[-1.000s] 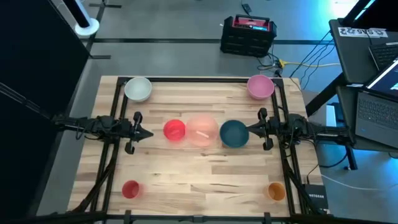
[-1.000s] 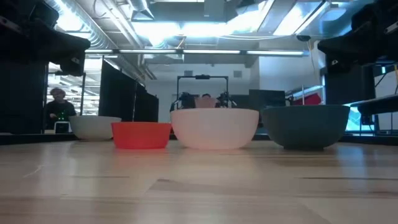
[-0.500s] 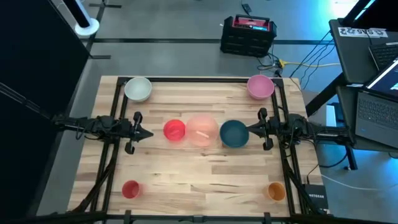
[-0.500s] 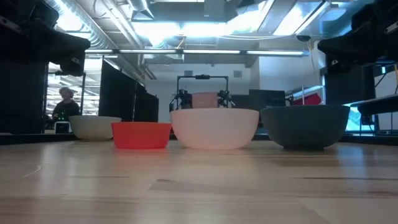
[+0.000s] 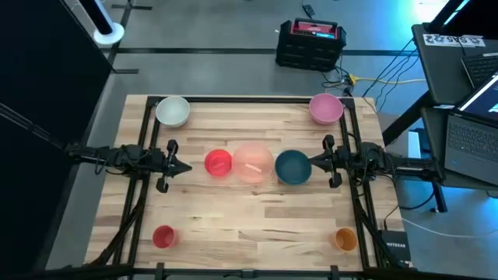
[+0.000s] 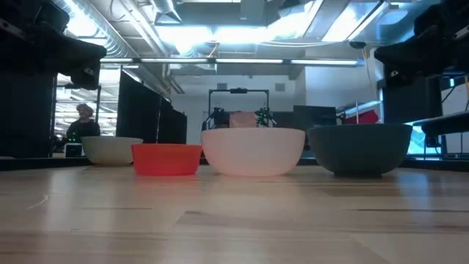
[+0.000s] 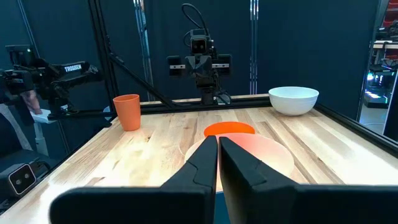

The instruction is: Nest bowls inside each other

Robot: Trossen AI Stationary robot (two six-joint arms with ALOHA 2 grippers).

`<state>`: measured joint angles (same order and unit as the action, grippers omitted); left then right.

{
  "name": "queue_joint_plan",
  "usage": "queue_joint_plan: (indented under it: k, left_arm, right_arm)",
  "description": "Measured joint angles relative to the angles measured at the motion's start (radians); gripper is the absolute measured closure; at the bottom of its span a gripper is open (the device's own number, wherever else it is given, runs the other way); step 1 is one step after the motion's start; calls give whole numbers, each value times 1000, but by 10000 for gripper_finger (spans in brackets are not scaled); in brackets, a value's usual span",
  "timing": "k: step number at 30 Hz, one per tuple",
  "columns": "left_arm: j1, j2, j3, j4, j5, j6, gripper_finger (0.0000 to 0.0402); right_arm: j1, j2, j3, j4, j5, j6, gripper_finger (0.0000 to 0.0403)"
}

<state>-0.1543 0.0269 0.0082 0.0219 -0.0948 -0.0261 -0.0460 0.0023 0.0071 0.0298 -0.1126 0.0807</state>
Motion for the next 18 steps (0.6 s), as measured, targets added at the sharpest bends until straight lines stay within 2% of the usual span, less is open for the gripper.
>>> queue_joint_plan:
  k: [8, 18]
  left_arm:
    - [0, 0, 0, 1, -2, 52, 402]
    - [1, 0, 3, 32, -77, -122, 402]
  right_arm:
    - [0, 0, 0, 0, 4, 0, 403]
    - [0, 0, 0, -8, 66, -5, 403]
